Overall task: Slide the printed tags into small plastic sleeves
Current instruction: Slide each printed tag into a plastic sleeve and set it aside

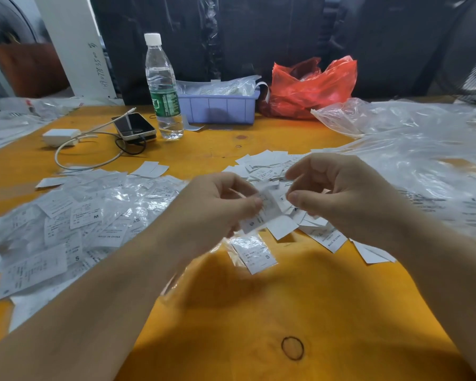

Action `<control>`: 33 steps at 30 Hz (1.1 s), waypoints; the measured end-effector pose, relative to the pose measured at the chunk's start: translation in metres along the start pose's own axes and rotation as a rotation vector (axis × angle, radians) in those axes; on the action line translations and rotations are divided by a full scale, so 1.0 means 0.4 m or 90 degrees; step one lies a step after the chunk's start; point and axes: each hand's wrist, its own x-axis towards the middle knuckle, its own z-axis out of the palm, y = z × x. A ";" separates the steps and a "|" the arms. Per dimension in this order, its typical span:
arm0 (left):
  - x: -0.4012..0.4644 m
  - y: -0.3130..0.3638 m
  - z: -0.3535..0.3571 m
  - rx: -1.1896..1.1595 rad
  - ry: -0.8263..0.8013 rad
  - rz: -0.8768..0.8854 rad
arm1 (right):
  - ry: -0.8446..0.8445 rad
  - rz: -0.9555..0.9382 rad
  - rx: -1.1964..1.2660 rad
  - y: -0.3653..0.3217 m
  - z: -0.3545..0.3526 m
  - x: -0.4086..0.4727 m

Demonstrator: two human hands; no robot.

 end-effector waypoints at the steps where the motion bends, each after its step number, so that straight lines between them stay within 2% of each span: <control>1: 0.005 0.004 -0.015 -0.001 0.013 -0.008 | 0.003 0.003 -0.060 0.006 0.002 0.000; 3: 0.011 0.007 -0.042 0.030 0.051 -0.013 | 0.004 0.010 -0.148 0.013 0.007 -0.003; 6: 0.017 -0.004 -0.057 0.231 0.157 0.073 | 0.008 0.005 -0.186 0.017 0.008 -0.003; 8: 0.021 -0.007 -0.064 0.309 0.189 0.093 | 0.015 0.002 -0.192 0.016 0.003 0.001; 12: 0.035 -0.015 -0.082 0.315 0.108 -0.090 | 0.003 0.014 -0.185 0.017 0.000 0.002; 15: 0.030 -0.031 -0.079 0.420 0.072 -0.148 | 0.003 0.016 -0.192 0.018 0.000 0.004; 20: 0.027 -0.039 -0.067 0.617 0.176 -0.057 | 0.018 0.011 -0.256 0.026 -0.008 0.007; 23: 0.019 -0.031 -0.050 0.650 0.208 0.044 | 0.018 0.015 -0.322 0.037 -0.012 0.012; 28: -0.003 -0.026 0.005 0.535 0.122 0.207 | 0.081 0.061 -0.413 0.051 -0.028 0.020; 30: -0.013 -0.023 0.034 0.504 0.042 0.260 | 0.116 0.069 -0.423 0.049 -0.032 0.020; 33: -0.018 -0.032 0.067 0.545 -0.126 0.261 | 0.191 0.069 -0.424 0.039 -0.035 0.020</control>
